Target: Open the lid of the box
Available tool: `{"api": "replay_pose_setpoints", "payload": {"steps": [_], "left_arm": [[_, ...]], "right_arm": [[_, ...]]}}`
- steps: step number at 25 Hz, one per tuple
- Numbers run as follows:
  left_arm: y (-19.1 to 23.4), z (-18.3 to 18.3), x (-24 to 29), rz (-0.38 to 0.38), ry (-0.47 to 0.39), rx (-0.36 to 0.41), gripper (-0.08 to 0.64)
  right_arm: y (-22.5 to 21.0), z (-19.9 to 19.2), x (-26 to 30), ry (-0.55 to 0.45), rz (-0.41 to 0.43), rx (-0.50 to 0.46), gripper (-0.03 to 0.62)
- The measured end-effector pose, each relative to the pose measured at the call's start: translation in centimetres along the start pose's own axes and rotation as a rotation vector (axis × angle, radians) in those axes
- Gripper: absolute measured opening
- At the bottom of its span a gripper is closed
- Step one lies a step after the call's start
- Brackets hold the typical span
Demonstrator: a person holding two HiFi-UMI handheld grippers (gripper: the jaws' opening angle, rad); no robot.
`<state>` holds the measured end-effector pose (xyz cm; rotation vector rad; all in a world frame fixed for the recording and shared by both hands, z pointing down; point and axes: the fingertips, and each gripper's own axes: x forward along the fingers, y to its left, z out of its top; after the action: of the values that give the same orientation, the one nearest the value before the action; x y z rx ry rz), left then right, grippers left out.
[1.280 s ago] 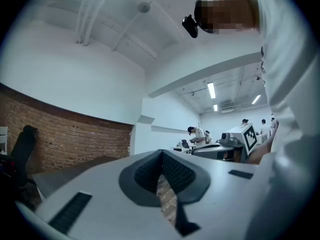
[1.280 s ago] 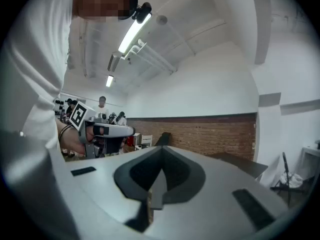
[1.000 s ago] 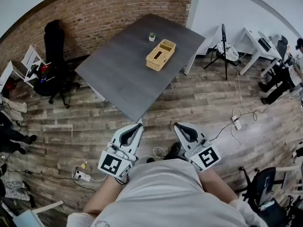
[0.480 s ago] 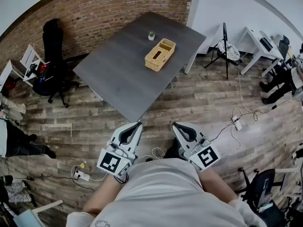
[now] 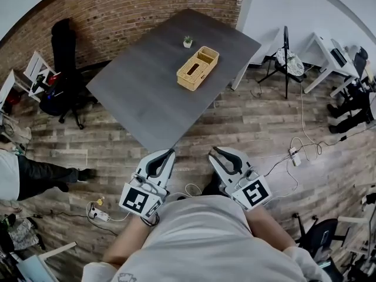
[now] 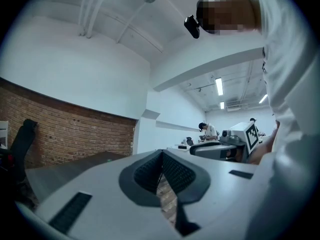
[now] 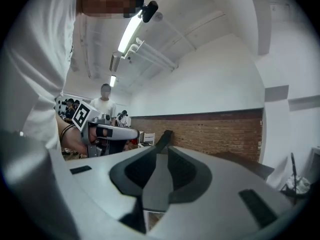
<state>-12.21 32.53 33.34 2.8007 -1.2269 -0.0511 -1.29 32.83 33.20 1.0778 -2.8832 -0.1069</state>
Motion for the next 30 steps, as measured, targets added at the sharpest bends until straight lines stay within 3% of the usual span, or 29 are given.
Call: {"api": "replay_pose_setpoints", "payload": {"steps": [12,30], "left_arm": [[1.4,-1.3,11.3,0.046,0.05,-0.022,0.011],[-2.4,-2.6,26.2,0.031,0.098,-0.013,0.011]], "right_arm": [[-11.2,-2.3,1.6,0.031,0.074,0.071,0.157],[-23.7,-5.0,-2.2,0.002,0.127,0.139,0.196]]}}
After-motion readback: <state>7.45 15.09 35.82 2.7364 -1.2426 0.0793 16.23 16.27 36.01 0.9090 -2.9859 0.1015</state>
